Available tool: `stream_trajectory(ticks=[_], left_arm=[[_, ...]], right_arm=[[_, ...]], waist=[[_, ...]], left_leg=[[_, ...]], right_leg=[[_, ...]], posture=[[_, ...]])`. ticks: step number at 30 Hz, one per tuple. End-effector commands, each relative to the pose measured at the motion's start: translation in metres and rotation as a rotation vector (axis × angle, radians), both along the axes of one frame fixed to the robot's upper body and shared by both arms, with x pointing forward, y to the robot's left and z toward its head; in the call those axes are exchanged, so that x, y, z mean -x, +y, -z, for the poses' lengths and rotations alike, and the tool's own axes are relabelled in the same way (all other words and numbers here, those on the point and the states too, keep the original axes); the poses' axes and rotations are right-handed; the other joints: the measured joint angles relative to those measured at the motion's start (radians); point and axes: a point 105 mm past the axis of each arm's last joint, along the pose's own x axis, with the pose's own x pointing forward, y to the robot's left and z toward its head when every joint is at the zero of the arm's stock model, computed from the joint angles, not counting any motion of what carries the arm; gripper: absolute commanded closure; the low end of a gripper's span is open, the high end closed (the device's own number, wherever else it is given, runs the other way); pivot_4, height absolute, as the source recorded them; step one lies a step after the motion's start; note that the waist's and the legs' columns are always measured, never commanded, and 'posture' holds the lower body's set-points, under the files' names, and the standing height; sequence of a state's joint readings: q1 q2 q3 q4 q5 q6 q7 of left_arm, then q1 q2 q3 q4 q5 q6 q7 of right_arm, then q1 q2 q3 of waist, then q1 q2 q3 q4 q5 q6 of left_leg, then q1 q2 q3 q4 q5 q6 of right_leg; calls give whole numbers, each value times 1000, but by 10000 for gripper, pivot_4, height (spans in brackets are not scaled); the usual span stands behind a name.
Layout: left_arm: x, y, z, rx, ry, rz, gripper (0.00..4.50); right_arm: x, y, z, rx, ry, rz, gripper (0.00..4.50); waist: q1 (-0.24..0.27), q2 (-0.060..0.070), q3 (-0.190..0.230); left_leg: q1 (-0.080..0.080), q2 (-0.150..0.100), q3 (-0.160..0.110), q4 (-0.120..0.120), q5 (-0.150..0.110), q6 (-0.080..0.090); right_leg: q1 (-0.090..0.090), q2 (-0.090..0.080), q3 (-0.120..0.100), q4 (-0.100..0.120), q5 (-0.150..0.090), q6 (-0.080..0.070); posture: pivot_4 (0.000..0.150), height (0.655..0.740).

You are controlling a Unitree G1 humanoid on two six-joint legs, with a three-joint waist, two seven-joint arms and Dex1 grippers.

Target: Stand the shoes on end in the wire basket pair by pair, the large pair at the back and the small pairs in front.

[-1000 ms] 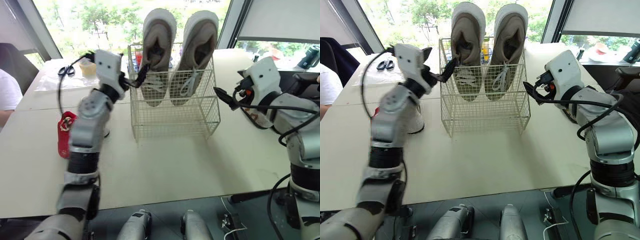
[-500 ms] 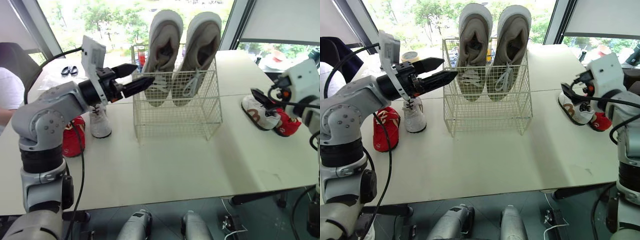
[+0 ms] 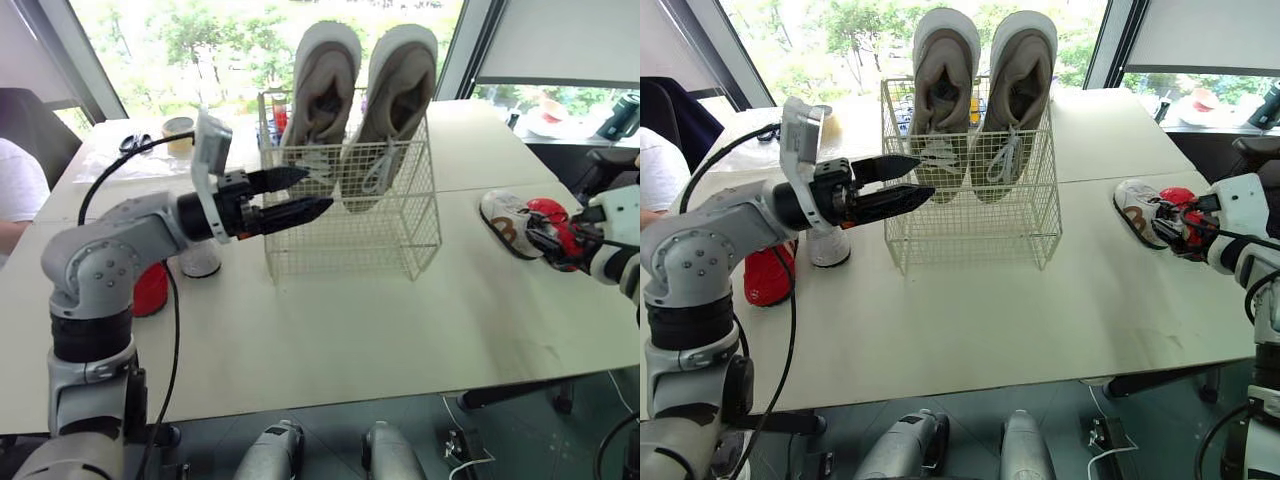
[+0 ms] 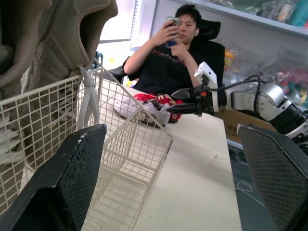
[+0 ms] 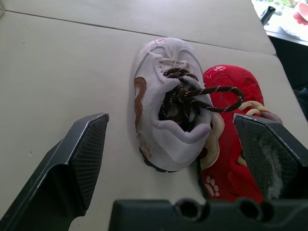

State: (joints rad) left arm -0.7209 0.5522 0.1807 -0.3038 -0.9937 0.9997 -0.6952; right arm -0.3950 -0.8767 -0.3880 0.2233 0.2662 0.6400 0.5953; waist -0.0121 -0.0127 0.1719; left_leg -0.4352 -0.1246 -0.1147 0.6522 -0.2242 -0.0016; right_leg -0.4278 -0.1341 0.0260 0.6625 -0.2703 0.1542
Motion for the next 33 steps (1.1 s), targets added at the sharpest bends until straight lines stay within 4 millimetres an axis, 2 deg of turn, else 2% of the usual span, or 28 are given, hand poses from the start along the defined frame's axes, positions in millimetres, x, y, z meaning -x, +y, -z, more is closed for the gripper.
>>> stream_trajectory(ticks=[1, 13, 18, 26, 29, 33], left_arm=[[10, 1, -11, 14, -57, 7, 511], [10, -2, -6, 4, -53, -20, 511], [11, -4, -6, 3, -54, -18, 511], [10, -5, -6, -8, -58, -23, 511], [10, -5, -1, -42, -61, -24, 0], [12, -6, 8, -98, -75, -6, 0]], right_arm=[[-3, -2, 1, 26, -18, -17, 0], [-12, 5, 26, 17, 23, -43, 0], [-22, -4, 25, -1, 2, 12, 0], [-44, -7, 20, -103, -37, 45, 0], [-48, -7, 26, -88, -13, 45, 8021], [-51, -6, 25, -78, -17, 32, 27690]], waist=[[0, 0, 0], [-1, 0, 0], [-1, 0, 0], [-2, 0, 0], [-3, 0, 0], [-6, 0, 0]], left_leg=[[0, 0, 0, 0, 0, 0], [1, 0, 0, 0, 0, 0], [1, 0, 0, 0, 0, 0], [1, 0, 0, -1, 0, 0], [2, 0, 0, -2, 0, 0], [2, 0, 0, -2, 0, 0]], right_leg=[[0, 0, 0, 0, 0, 0], [1, 0, 0, 0, 0, 0], [1, 0, 0, 0, 0, 0], [1, 0, 0, -1, 0, 0], [1, 0, 0, -1, 0, 0], [2, 0, 0, -1, 0, 0]], posture=[[1500, 7400], [1500, 7400], [1500, 7400], [1500, 7400], [1500, 7400], [1500, 7400]])
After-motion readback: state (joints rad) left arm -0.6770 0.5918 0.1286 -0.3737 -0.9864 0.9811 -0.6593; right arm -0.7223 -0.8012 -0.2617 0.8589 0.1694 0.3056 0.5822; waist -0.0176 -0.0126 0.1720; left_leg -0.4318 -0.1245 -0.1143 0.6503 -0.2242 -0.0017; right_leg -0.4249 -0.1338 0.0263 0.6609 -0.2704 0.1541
